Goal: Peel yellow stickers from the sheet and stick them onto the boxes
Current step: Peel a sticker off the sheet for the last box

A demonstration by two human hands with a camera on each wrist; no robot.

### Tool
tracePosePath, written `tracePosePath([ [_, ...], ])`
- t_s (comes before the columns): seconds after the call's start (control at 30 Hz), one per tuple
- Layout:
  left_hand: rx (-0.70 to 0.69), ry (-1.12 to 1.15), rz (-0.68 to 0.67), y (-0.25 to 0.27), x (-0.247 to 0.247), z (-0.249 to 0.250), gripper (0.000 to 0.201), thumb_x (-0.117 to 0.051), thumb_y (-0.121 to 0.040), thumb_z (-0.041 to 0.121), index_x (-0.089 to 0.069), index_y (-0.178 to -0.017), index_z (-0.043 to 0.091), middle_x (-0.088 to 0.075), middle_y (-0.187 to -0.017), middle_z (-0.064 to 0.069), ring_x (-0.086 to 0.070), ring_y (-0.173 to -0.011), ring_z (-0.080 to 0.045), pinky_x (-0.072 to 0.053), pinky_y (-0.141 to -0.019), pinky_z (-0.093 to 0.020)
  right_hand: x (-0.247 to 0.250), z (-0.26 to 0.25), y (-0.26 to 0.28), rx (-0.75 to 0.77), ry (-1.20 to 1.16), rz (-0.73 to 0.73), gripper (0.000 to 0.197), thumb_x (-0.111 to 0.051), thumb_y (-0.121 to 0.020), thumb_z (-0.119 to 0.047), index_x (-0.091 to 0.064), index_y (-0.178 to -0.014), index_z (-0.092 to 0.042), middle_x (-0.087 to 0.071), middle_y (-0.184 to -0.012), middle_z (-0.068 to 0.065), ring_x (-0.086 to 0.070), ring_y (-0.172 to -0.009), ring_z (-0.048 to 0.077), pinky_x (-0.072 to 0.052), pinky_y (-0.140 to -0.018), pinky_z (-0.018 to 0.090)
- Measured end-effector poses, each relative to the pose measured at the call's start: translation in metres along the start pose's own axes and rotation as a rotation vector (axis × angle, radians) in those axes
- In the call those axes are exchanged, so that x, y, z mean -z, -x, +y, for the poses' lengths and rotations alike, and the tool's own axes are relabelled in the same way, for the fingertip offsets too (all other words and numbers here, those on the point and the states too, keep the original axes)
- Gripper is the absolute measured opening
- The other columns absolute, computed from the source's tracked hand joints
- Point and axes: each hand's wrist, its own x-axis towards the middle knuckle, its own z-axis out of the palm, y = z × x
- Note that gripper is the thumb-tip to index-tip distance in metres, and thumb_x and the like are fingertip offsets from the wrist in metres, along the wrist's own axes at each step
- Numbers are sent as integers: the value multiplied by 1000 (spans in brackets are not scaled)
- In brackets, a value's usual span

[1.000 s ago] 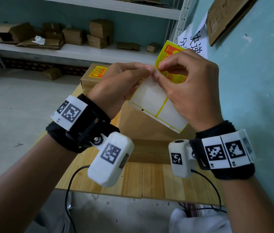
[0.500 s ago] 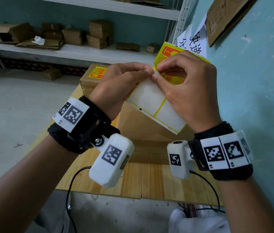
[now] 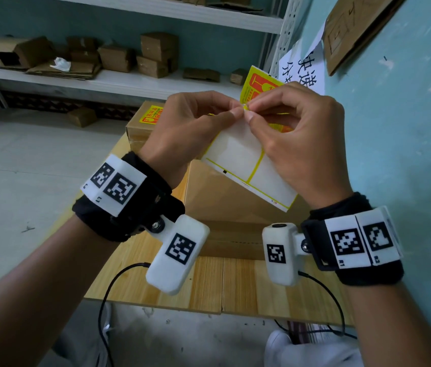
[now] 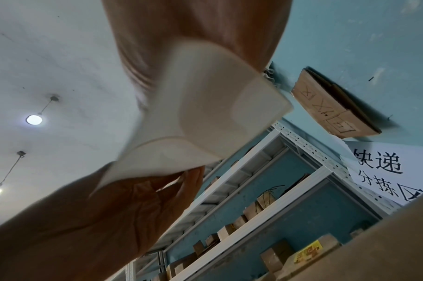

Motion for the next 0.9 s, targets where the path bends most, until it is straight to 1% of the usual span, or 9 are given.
tracePosePath([
  [0.1, -68, -72, 20, 0, 0, 0, 4, -70, -87, 10, -72, -88, 7, -67, -82, -11, -62, -72, -14, -49, -67, -27, 0, 0, 0, -15, -6, -8, 6, -71, -82, -10, -74, -85, -6, -71, -88, 3, -70, -80, 10, -60, -76, 32],
  [0.2, -100, -131, 19, 0, 1, 1, 5, -70, -86, 11, -73, -89, 7, -69, -88, -17, -63, -76, -13, -50, -70, -28, 0, -1, 0, -17, -5, -13, 5, -71, -82, -10, -74, -85, -7, -72, -89, 3, -70, -80, 9, -60, -76, 31],
  [0.33, -130, -179, 18, -1, 2, 1, 7, -70, -87, 12, -73, -90, 7, -70, -86, -12, -63, -75, -10, -51, -69, -27, 0, -1, 0, -44, -26, -28, 5, -72, -83, -12, -74, -86, -9, -73, -91, 2, -71, -82, 9, -60, -77, 31],
  [0.43, -173, -219, 20, -2, 2, 1, 7, -70, -87, 12, -73, -90, 7, -71, -87, -14, -62, -74, -10, -50, -67, -26, 1, -1, 0, -84, -69, -39, 4, -72, -83, -11, -74, -86, -12, -74, -91, 1, -72, -83, 9, -60, -79, 31],
  [0.47, -198, -246, 17, -2, 3, 1, 6, -70, -87, 13, -73, -90, 8, -72, -87, -13, -63, -74, -9, -50, -68, -25, 2, -1, 0, -94, -79, -43, 4, -73, -83, -11, -74, -87, -12, -74, -92, 1, -72, -84, 8, -60, -80, 31],
  [0.6, -337, -443, 7, -2, 6, 2, 5, -68, -87, 15, -73, -88, 17, -72, -83, 4, -65, -75, -1, -50, -70, -14, 4, -2, -1, -77, -48, -66, 5, -73, -84, -12, -75, -88, -10, -74, -91, 2, -71, -84, 9, -60, -79, 30],
  [0.77, -454, -637, -4, -2, 10, 8, 6, -68, -86, 19, -73, -89, 21, -72, -85, 4, -67, -78, -4, -53, -71, -14, 7, -4, -1, -18, 14, -98, 7, -72, -86, -14, -76, -90, -9, -74, -91, 1, -70, -84, 8, -59, -80, 30],
  [0.83, -464, -652, -9, -3, 10, 10, 6, -68, -86, 19, -73, -89, 20, -72, -84, 4, -67, -78, -3, -52, -70, -13, 8, -5, -1, -6, 33, -108, 9, -72, -86, -14, -76, -91, -8, -74, -91, 1, -70, -84, 8, -59, -80, 29],
  [0.9, -448, -652, -6, -4, 10, 9, 6, -68, -86, 17, -73, -89, 17, -72, -84, 5, -67, -78, -3, -54, -71, -17, 9, -5, -1, -6, 40, -113, 9, -71, -86, -14, -76, -91, -8, -74, -90, 1, -70, -84, 9, -59, -80, 29],
])
